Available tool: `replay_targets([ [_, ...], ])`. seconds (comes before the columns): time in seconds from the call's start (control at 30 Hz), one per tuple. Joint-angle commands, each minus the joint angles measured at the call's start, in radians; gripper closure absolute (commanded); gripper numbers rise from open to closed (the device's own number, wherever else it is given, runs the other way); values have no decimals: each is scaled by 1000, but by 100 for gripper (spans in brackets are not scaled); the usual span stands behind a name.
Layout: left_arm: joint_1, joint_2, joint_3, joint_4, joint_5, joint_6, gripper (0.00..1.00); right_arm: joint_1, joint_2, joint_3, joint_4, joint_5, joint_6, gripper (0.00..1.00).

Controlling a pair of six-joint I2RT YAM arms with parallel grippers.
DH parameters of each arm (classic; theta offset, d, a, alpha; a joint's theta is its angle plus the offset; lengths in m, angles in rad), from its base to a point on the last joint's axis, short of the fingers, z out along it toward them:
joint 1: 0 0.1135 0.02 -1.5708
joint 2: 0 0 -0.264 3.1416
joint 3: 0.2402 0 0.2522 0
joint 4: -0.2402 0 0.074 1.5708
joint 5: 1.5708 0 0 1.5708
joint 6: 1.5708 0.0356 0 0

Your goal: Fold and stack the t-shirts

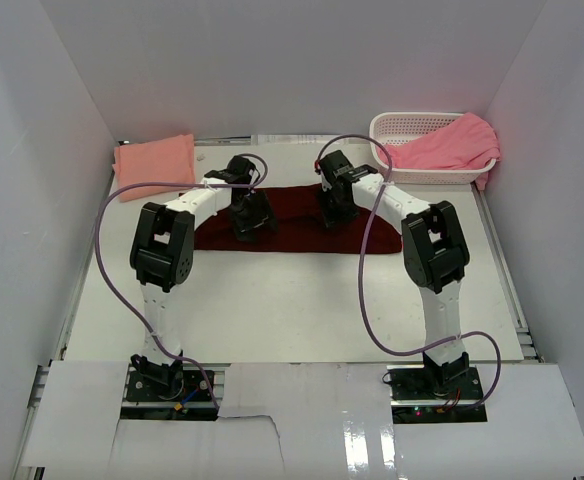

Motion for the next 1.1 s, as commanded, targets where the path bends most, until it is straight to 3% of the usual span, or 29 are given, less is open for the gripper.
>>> replay_targets([
  [0.0, 4, -1, -30, 24, 8, -4, 23, 9, 18, 13, 38, -41, -5, 52],
  [0.23, 19, -6, -50, 30, 6, 3, 23, 13, 58, 30, 47, -57, 5, 59],
  [0.3, 24, -7, -56, 30, 5, 7, 23, 15, 72, 39, 47, -57, 6, 68],
  [0.53, 33, -12, -65, 30, 2, 16, 24, 18, 90, 53, 47, -27, 12, 73],
  [0.67, 33, -10, -65, 32, 5, 21, 24, 18, 89, 67, 44, 10, 14, 86],
  [0.77, 33, -12, -71, 32, 5, 21, 24, 19, 89, 113, 16, 34, 14, 88],
  [0.9, 31, -15, -73, 32, 3, 27, 24, 24, 98, 221, -14, 82, -9, 87],
  [1.07, 34, -15, -62, 24, 2, 36, 24, 24, 248, 537, -77, 85, -55, 84],
])
